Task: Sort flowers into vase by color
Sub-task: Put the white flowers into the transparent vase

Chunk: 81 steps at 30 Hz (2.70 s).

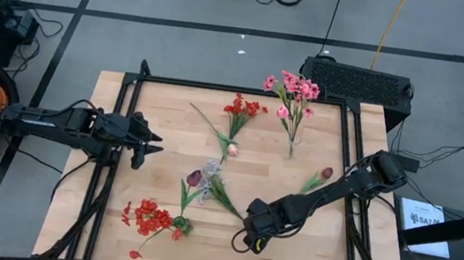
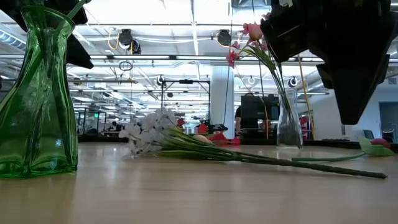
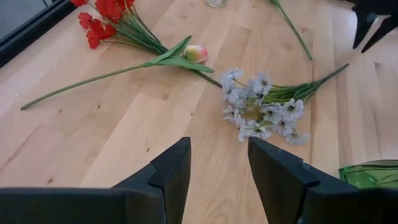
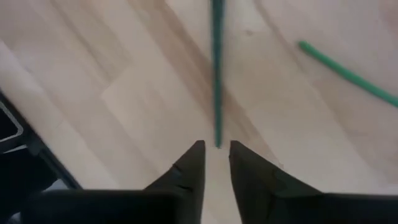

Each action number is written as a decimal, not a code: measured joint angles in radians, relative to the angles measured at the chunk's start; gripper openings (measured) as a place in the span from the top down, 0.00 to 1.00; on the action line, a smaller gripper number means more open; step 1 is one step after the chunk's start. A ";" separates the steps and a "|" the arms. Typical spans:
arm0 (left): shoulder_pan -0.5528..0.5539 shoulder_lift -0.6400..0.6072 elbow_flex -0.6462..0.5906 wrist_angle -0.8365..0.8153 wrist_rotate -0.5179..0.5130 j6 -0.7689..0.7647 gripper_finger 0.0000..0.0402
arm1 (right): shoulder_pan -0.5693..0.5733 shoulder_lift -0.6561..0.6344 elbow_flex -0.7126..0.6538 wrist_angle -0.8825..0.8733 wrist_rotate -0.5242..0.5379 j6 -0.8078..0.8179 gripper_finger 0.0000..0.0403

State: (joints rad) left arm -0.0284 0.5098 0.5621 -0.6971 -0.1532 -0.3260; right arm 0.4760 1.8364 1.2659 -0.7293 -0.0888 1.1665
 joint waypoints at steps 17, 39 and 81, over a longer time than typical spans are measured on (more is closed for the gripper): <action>0.000 0.000 0.000 0.000 0.000 -0.001 0.58 | -0.179 0.005 0.001 0.198 0.091 -0.277 0.53; 0.000 0.000 0.000 -0.001 -0.009 0.001 0.58 | -0.232 0.286 0.262 -0.002 0.088 -0.413 0.49; 0.000 0.000 0.000 -0.008 0.058 -0.008 0.58 | -0.068 -0.085 0.292 -0.428 0.535 0.105 0.99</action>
State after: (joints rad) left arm -0.0284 0.5103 0.5621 -0.7055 -0.0953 -0.3343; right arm 0.4076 1.7518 1.5580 -1.1569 0.4465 1.2714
